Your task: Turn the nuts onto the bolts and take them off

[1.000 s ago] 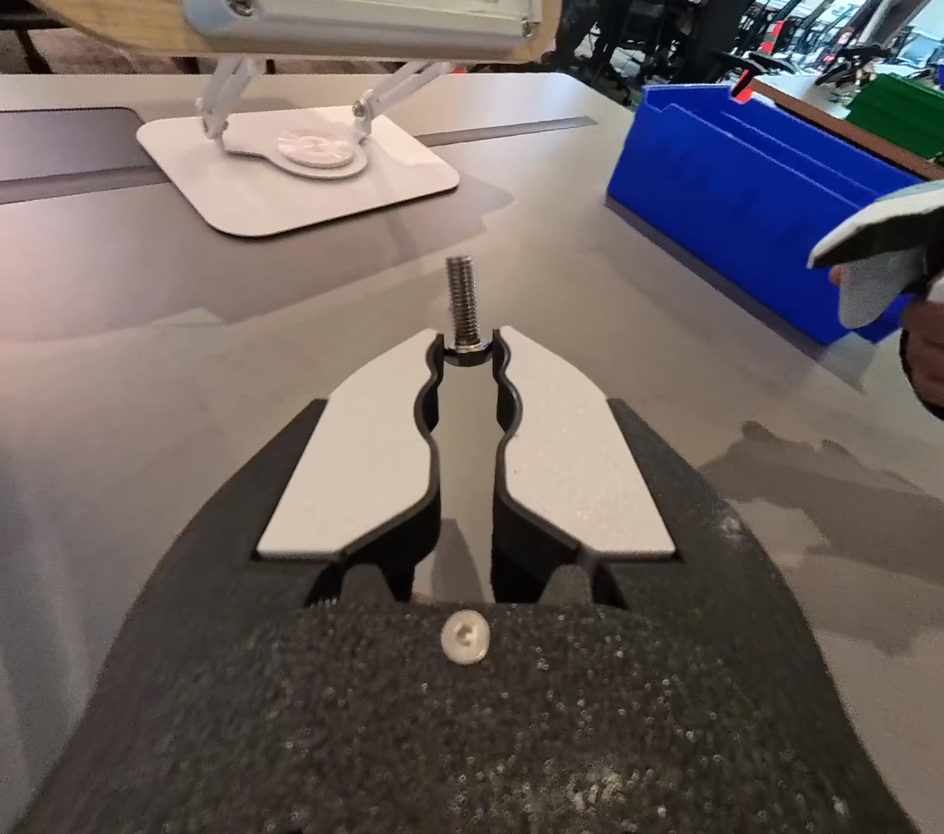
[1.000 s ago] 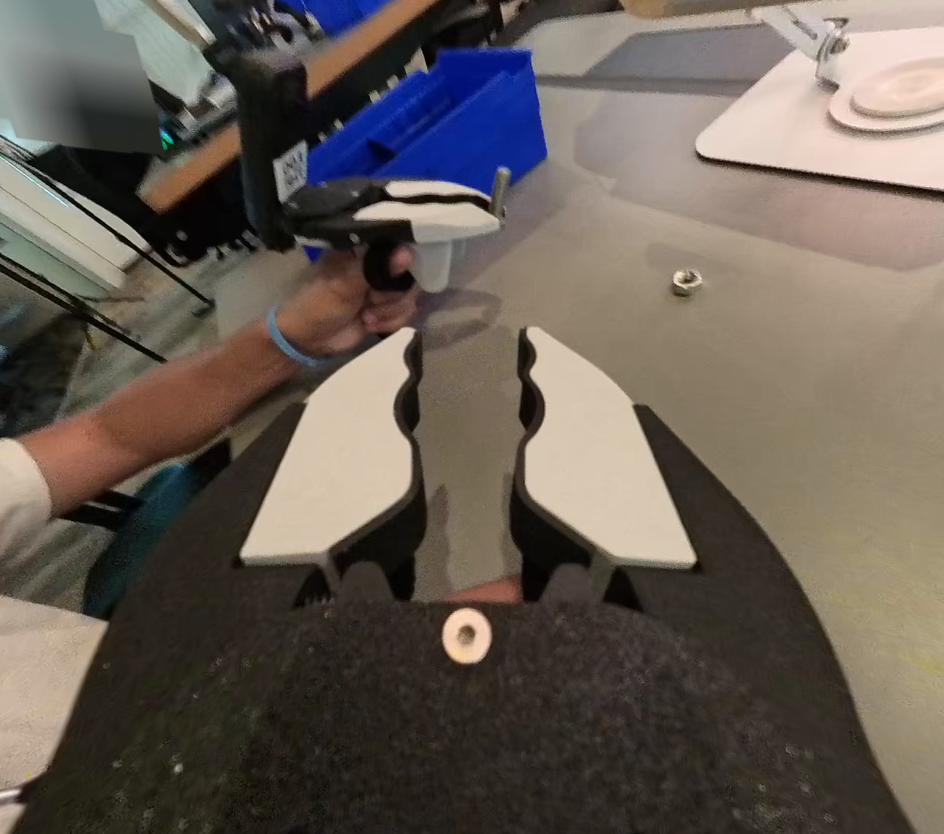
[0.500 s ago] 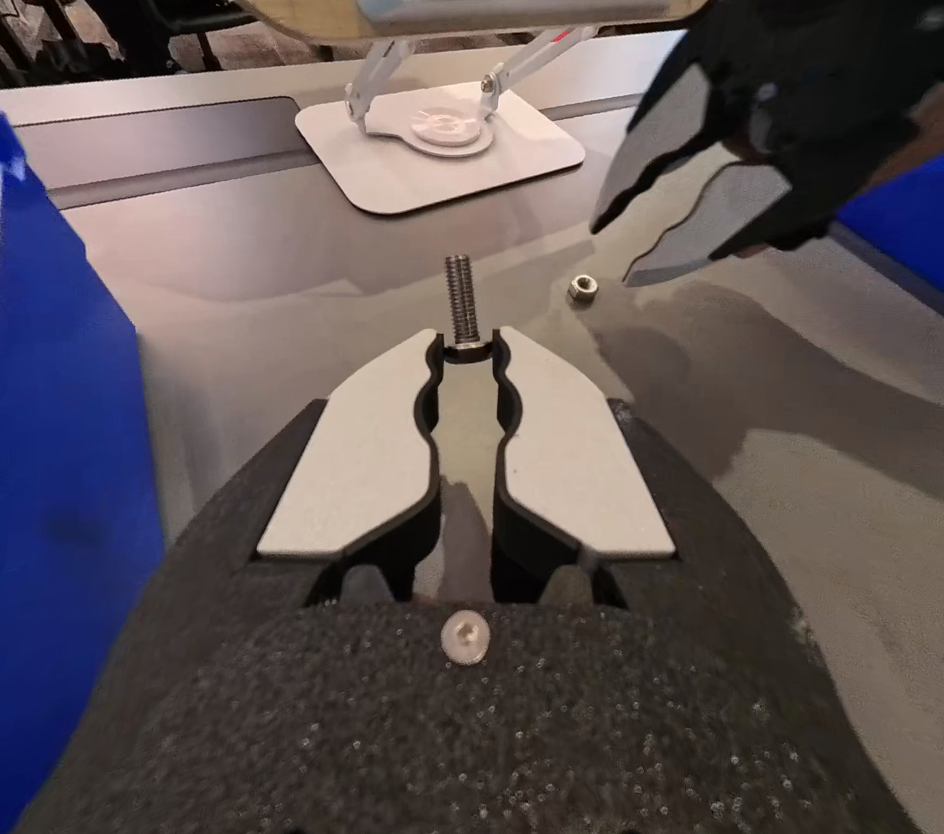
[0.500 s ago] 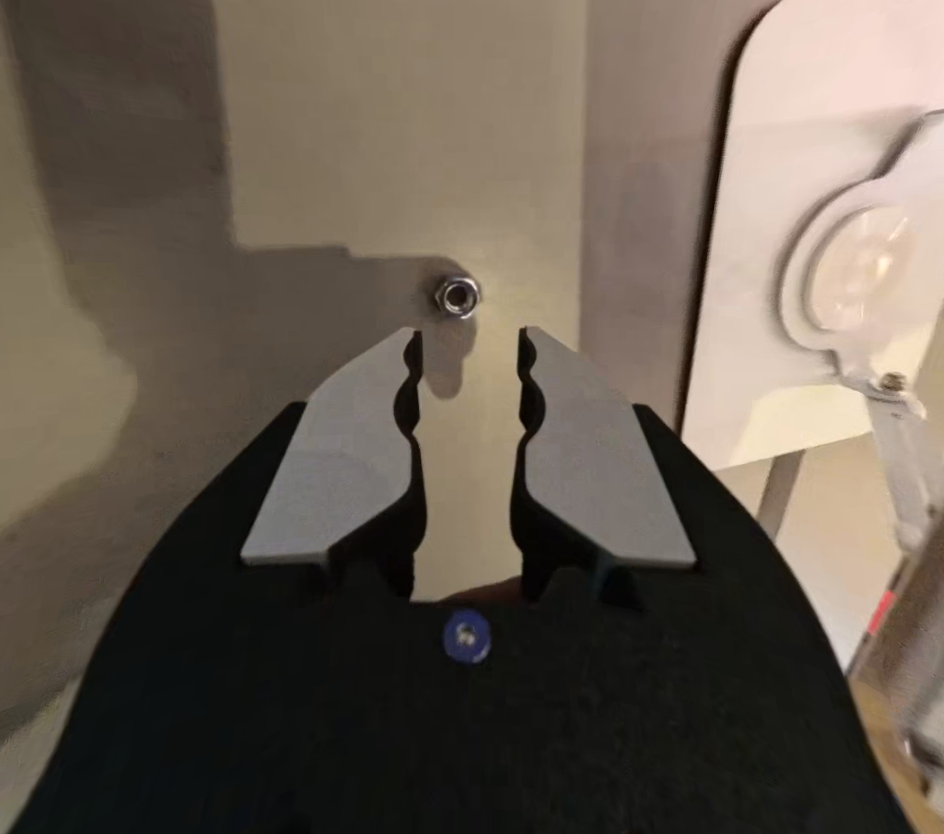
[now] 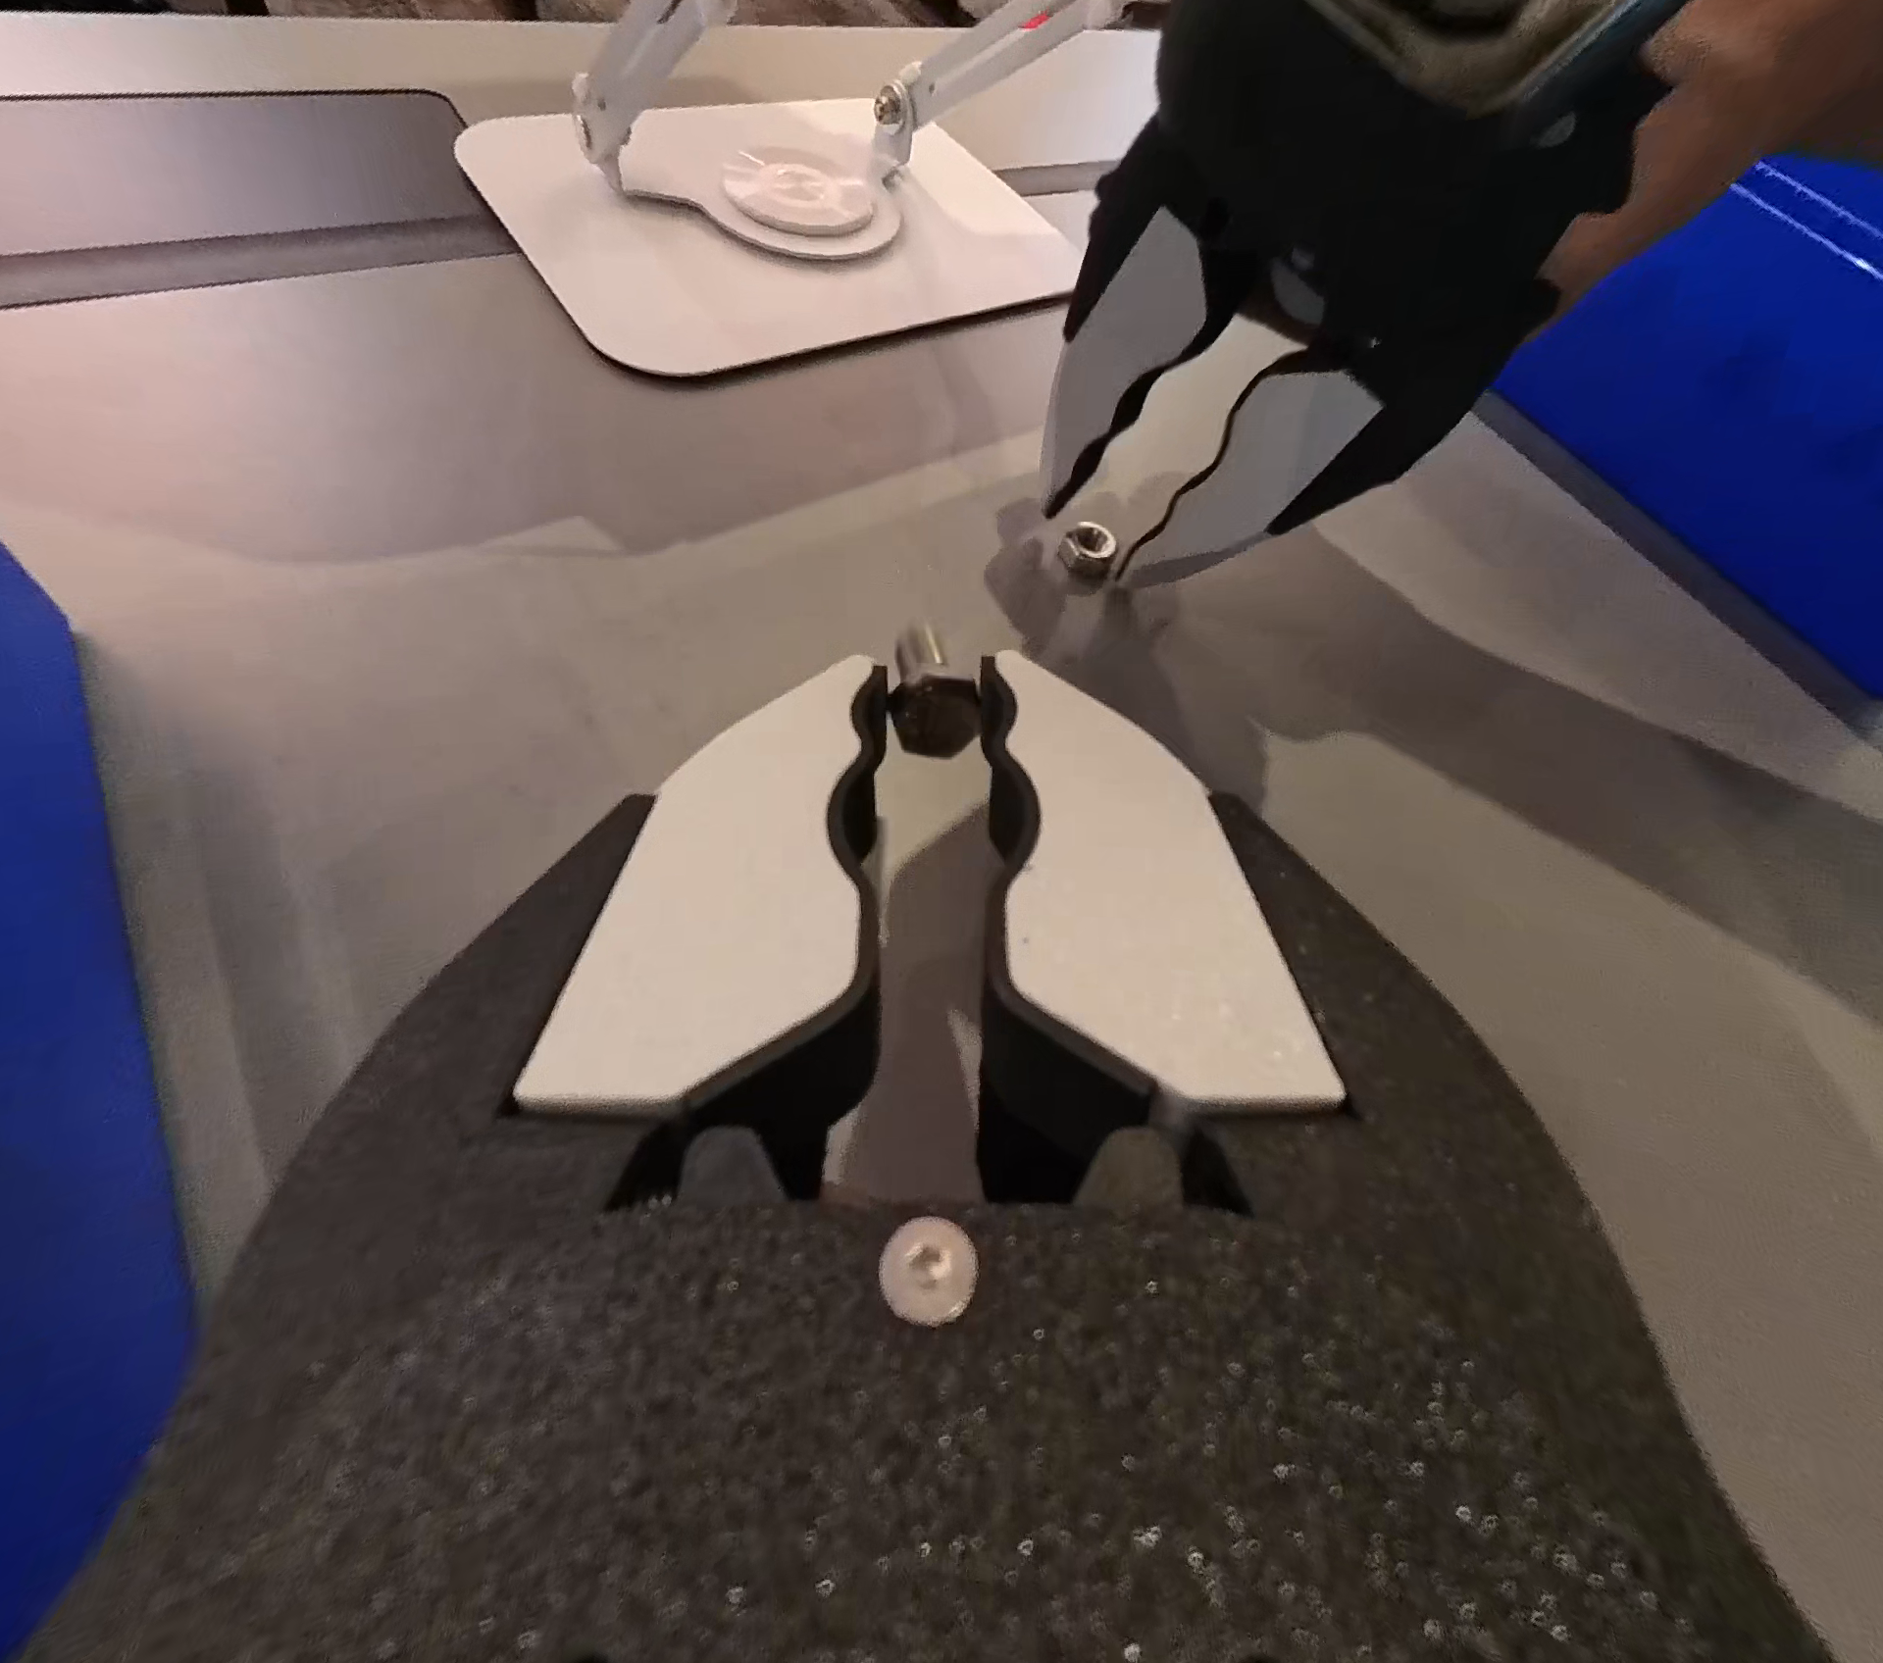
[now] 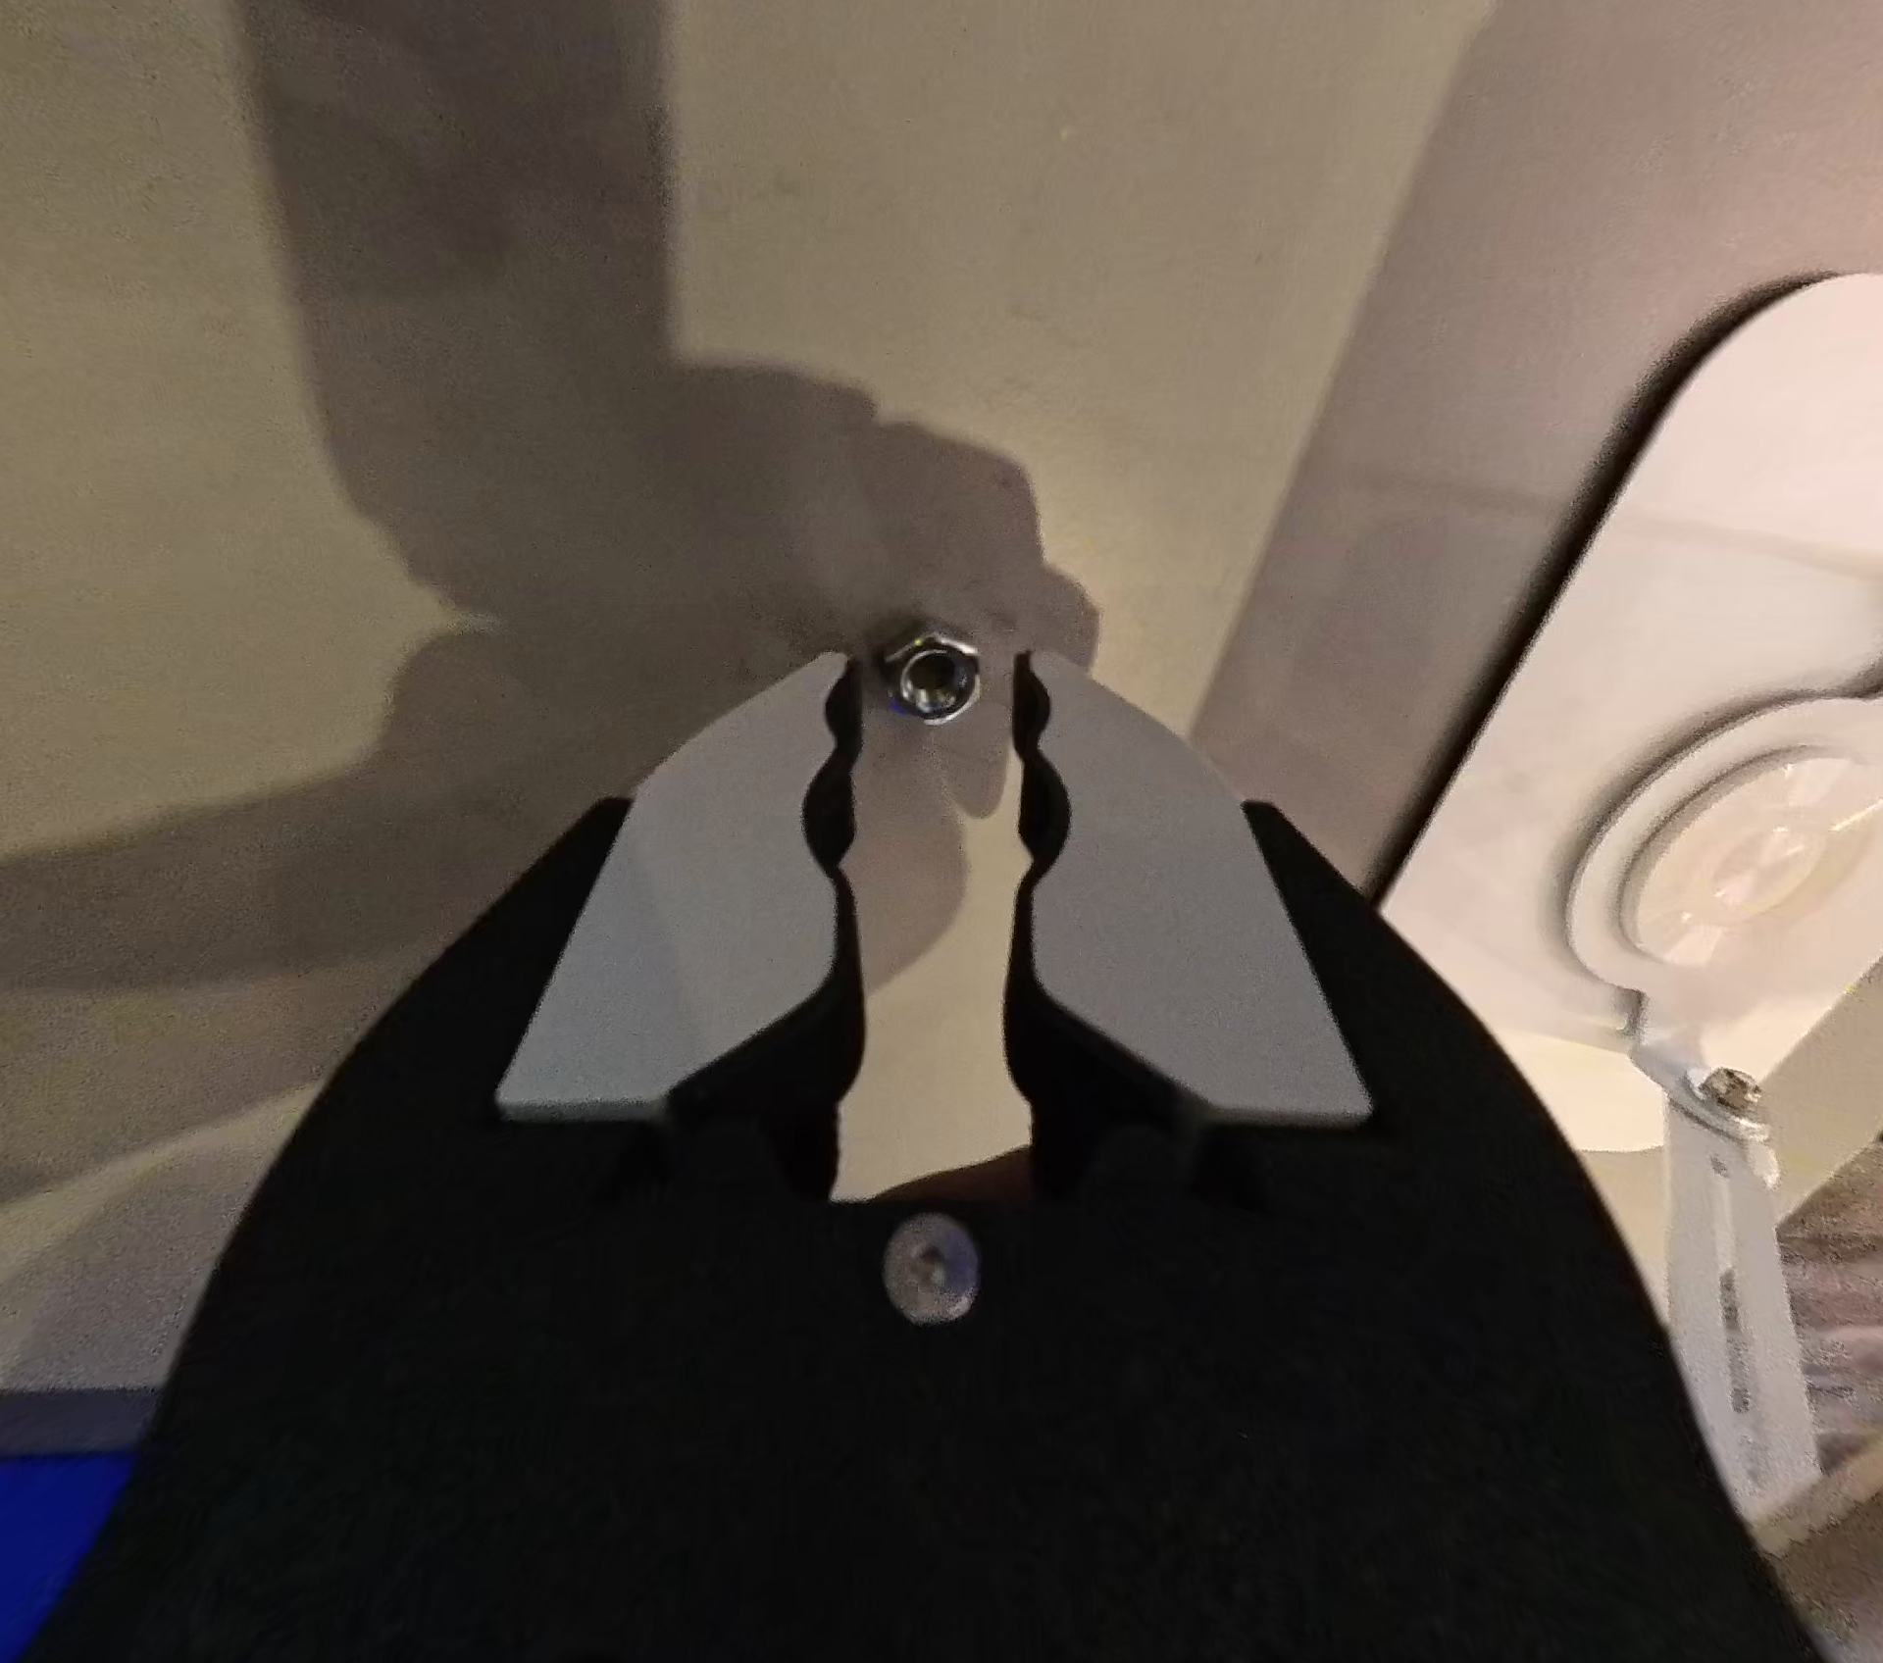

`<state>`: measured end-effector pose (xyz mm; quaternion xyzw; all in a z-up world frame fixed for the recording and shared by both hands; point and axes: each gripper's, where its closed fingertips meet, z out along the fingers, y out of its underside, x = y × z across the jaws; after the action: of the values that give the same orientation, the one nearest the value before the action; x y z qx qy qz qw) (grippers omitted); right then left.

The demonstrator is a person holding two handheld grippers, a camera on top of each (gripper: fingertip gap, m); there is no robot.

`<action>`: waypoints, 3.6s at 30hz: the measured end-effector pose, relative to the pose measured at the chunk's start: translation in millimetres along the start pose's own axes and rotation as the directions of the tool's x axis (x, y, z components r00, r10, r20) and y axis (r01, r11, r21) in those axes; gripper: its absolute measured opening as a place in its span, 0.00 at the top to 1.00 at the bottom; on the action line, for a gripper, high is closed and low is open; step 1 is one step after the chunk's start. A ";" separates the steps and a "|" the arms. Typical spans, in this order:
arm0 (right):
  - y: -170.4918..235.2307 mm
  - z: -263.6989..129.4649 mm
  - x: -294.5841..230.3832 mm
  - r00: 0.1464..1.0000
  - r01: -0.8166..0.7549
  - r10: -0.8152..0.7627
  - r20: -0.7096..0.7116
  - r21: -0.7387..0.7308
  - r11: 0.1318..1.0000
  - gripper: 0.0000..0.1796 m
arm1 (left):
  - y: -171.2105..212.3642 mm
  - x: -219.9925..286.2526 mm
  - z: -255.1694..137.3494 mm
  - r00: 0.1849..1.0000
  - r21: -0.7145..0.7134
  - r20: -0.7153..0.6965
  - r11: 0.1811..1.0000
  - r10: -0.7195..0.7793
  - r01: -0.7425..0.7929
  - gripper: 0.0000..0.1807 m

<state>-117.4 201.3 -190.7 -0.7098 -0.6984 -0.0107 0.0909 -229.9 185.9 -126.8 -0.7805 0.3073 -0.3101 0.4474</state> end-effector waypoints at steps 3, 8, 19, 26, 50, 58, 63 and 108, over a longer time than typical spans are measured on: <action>-2.6 1.9 -1.0 1.000 -0.002 0.001 0.023 0.025 1.000 0.90 | 0.3 -0.6 0.2 1.000 -0.003 -0.002 1.000 0.000 0.000 0.91; 0.1 -1.1 -3.3 0.999 -0.028 0.029 -0.020 0.035 0.999 0.90 | 1.4 3.1 1.5 1.000 -0.007 -0.016 1.000 0.015 -0.015 0.91; -36.5 -114.4 -69.9 0.843 -0.188 0.459 -0.282 0.645 0.741 0.90 | -15.9 41.3 -11.5 0.964 0.047 -0.261 0.997 -0.046 0.061 0.91; -43.5 -122.3 -127.6 0.740 -0.165 0.620 -0.260 0.824 0.542 0.91 | -24.7 70.7 -23.5 0.887 0.079 -0.455 0.989 -0.076 0.125 0.91; -31.9 -132.0 -147.2 0.698 -0.061 0.668 -0.259 0.908 0.415 0.91 | -29.8 112.3 -42.8 0.782 0.098 -0.623 0.990 -0.015 0.097 0.91; -25.1 -134.8 -147.5 0.688 -0.061 0.679 -0.258 0.911 0.408 0.91 | -27.4 119.2 -40.7 0.782 0.093 -0.623 0.994 0.008 0.064 0.91; -32.2 -155.6 -152.7 0.704 -0.006 0.676 -0.218 0.950 0.312 0.91 | -44.6 122.0 -54.7 0.717 0.106 -0.694 0.977 -0.059 0.183 0.91; -3.6 -150.4 -134.4 0.536 0.096 0.659 -0.527 0.814 0.573 0.91 | 23.5 124.9 -15.9 0.809 -0.150 -0.587 0.987 -0.041 -0.058 0.91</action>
<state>-107.4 46.7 -61.5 -0.6294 -0.3695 -0.0115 0.6836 -169.4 73.5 -115.1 -0.6782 0.4580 -0.5086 0.2675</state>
